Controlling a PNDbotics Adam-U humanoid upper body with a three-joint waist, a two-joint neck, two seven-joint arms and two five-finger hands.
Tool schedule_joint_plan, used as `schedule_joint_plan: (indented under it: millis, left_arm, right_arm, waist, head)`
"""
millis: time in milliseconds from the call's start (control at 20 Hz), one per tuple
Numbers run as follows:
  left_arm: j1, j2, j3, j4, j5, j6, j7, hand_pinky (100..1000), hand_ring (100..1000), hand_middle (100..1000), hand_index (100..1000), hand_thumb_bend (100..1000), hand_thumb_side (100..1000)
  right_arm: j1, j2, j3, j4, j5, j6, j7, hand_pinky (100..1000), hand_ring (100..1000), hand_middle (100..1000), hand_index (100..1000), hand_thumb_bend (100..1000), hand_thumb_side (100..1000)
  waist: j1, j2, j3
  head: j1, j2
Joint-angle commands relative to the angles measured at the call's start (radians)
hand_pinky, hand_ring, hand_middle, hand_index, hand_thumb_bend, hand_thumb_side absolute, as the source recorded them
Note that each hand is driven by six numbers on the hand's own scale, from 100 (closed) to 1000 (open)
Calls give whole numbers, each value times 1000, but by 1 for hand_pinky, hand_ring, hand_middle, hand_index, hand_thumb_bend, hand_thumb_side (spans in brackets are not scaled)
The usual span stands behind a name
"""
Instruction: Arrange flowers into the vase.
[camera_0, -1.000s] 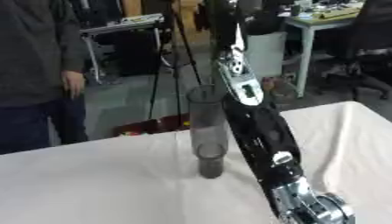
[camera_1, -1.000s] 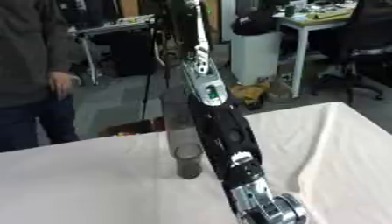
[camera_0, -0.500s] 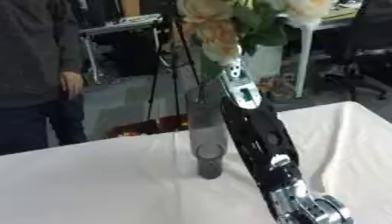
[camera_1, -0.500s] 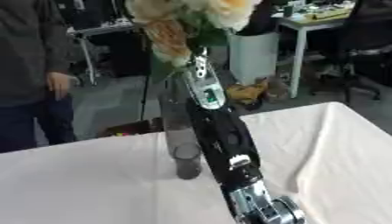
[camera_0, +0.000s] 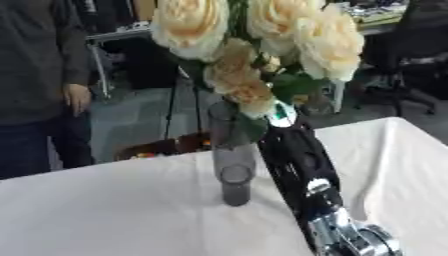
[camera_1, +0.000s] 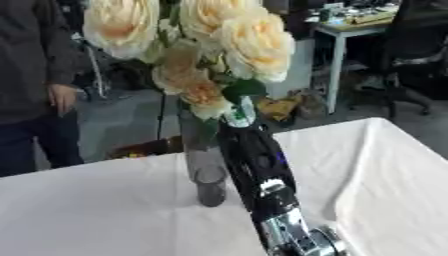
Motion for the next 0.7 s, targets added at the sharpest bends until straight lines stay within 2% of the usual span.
schedule_joint_plan:
  millis: [50,450,700]
  left_arm:
    - [-5,10,5,-13,0,-1,-1,556,737,647,648,344,1000]
    - [-2,10,7,-12,-2,-1,0,558,736,648,648,344,1000]
    - [-1,10,8,-12,-3,-1,0,559,736,648,649,343,1000]
  right_arm:
    - [-26,-20,-7,18,30,24,8,100,100,100,100,567,1000]
    - [-41,-24,-18,60,101,84,29,100,100,100,100,578,1000]
    - [-41,-25,-23,76,119,96,32,100,100,100,100,587,1000]
  waist:
    - [-8,-7,-5]
    - [-16,-8,-10]
    - [-18,-8,-11]
  head:
    - [-5,-11]
    - [-8,-17]
    - [-10,-20]
